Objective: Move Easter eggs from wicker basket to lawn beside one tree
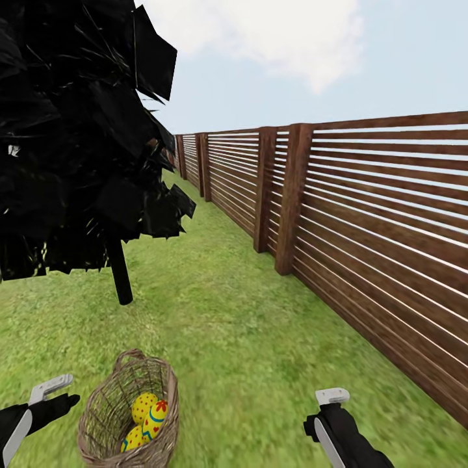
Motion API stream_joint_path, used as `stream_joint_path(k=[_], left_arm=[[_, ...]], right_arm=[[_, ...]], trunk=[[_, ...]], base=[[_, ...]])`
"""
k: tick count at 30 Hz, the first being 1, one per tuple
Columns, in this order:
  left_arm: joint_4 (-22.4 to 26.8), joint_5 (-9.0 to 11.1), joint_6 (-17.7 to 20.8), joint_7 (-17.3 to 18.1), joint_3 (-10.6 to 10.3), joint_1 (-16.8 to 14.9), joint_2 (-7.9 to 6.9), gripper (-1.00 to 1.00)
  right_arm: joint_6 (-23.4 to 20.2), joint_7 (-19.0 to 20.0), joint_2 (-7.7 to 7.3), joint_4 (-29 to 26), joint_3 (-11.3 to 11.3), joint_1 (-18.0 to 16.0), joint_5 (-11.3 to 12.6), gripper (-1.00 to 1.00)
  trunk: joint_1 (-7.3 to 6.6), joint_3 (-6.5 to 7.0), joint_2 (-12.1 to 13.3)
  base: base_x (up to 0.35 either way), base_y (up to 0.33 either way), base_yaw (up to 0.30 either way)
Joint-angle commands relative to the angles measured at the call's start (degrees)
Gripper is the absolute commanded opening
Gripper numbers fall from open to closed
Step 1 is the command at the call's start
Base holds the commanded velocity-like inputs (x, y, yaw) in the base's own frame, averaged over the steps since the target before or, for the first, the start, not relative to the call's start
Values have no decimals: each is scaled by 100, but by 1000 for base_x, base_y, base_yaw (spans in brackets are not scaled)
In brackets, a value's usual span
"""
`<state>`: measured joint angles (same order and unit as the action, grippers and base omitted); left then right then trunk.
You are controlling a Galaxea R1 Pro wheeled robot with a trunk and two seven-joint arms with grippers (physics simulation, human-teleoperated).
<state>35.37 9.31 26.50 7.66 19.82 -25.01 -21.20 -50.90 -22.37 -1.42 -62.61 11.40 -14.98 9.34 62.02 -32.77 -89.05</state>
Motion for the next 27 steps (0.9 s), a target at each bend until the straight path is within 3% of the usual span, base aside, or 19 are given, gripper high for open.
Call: stream_joint_path(k=[1,27], left_arm=[[6,32,43,16,22,-3,2,100],[-38,28,48,8,13,-3,28,100]], right_arm=[[-17,-57,-7,-5,20,-3,59,100],[-17,-57,-7,-5,20,-3,59,100]], trunk=[[22,-24,-45],[593,-491,-1088]], base=[[0,0,0],[0,0,0]])
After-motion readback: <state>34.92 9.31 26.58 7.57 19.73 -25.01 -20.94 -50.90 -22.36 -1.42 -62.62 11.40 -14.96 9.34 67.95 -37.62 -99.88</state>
